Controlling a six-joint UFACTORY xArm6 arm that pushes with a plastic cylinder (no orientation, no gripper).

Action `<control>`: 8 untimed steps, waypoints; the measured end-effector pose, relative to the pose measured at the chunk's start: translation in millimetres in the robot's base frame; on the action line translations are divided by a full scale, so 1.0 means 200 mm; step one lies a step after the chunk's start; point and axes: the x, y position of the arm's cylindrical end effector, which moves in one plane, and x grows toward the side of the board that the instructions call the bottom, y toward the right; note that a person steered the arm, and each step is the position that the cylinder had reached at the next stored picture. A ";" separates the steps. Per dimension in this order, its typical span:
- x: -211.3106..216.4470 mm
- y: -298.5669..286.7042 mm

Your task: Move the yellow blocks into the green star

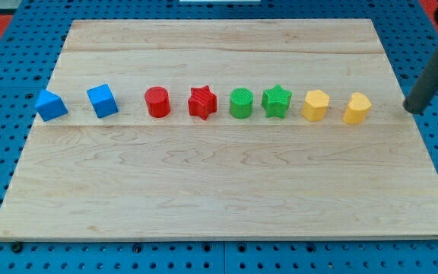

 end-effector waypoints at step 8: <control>0.07 -0.64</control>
